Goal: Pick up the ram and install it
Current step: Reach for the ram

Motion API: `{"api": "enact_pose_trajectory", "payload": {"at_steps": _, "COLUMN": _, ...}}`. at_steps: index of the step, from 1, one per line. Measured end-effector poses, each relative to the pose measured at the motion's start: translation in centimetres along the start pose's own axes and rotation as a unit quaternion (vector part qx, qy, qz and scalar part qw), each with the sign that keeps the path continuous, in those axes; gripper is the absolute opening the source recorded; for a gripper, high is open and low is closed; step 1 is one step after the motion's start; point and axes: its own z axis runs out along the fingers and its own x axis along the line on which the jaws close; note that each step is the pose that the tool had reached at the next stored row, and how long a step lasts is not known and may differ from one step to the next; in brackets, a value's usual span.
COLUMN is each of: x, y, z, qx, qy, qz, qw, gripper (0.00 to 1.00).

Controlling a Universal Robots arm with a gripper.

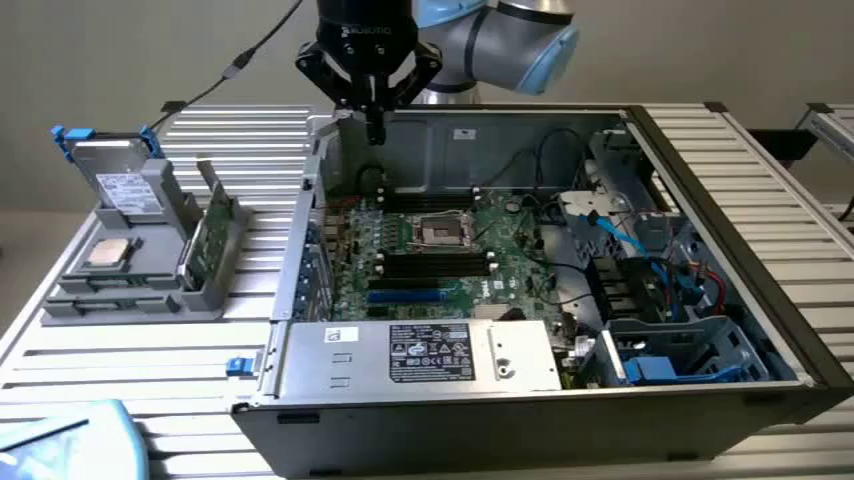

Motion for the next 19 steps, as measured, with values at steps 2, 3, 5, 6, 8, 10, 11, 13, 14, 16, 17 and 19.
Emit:
{"api": "enact_pose_trajectory", "payload": {"at_steps": 2, "x": 0.0, "y": 0.00, "z": 0.00, "qx": 0.0000, "qy": 0.0000, "qz": 0.000, "qw": 1.0000, "gripper": 0.11}}
{"api": "enact_pose_trajectory", "payload": {"at_steps": 3, "x": 0.0, "y": 0.00, "z": 0.00, "qx": 0.0000, "qy": 0.0000, "qz": 0.000, "qw": 1.0000, "gripper": 0.11}}
{"api": "enact_pose_trajectory", "payload": {"at_steps": 5, "x": 0.0, "y": 0.00, "z": 0.00, "qx": 0.0000, "qy": 0.0000, "qz": 0.000, "qw": 1.0000, "gripper": 0.11}}
{"api": "enact_pose_trajectory", "payload": {"at_steps": 6, "x": 0.0, "y": 0.00, "z": 0.00, "qx": 0.0000, "qy": 0.0000, "qz": 0.000, "qw": 1.0000, "gripper": 0.11}}
{"api": "enact_pose_trajectory", "payload": {"at_steps": 8, "x": 0.0, "y": 0.00, "z": 0.00, "qx": 0.0000, "qy": 0.0000, "qz": 0.000, "qw": 1.0000, "gripper": 0.11}}
{"api": "enact_pose_trajectory", "payload": {"at_steps": 10, "x": 0.2, "y": -0.02, "z": -0.02, "qx": 0.0001, "qy": 0.0001, "qz": 0.000, "qw": 1.0000, "gripper": 0.11}}
{"api": "enact_pose_trajectory", "payload": {"at_steps": 11, "x": 0.7, "y": -0.05, "z": -0.03, "qx": 0.0002, "qy": 0.0001, "qz": 0.000, "qw": 1.0000, "gripper": 0.11}}
{"api": "enact_pose_trajectory", "payload": {"at_steps": 13, "x": 1.6, "y": -0.11, "z": -0.04, "qx": 0.0000, "qy": 0.0000, "qz": 0.000, "qw": 1.0000, "gripper": 0.11}}
{"api": "enact_pose_trajectory", "payload": {"at_steps": 14, "x": 2.0, "y": -0.14, "z": -0.05, "qx": 0.0000, "qy": 0.0000, "qz": 0.000, "qw": 1.0000, "gripper": 0.11}}
{"api": "enact_pose_trajectory", "payload": {"at_steps": 16, "x": 3.4, "y": -0.24, "z": -0.07, "qx": 0.0000, "qy": 0.0000, "qz": 0.000, "qw": 1.0000, "gripper": 0.11}}
{"api": "enact_pose_trajectory", "payload": {"at_steps": 17, "x": 3.9, "y": -0.27, "z": -0.08, "qx": 0.0000, "qy": 0.0000, "qz": 0.000, "qw": 1.0000, "gripper": 0.11}}
{"api": "enact_pose_trajectory", "payload": {"at_steps": 19, "x": 4.8, "y": -0.33, "z": -0.10, "qx": 0.0001, "qy": 0.0000, "qz": 0.000, "qw": 1.0000, "gripper": 0.11}}
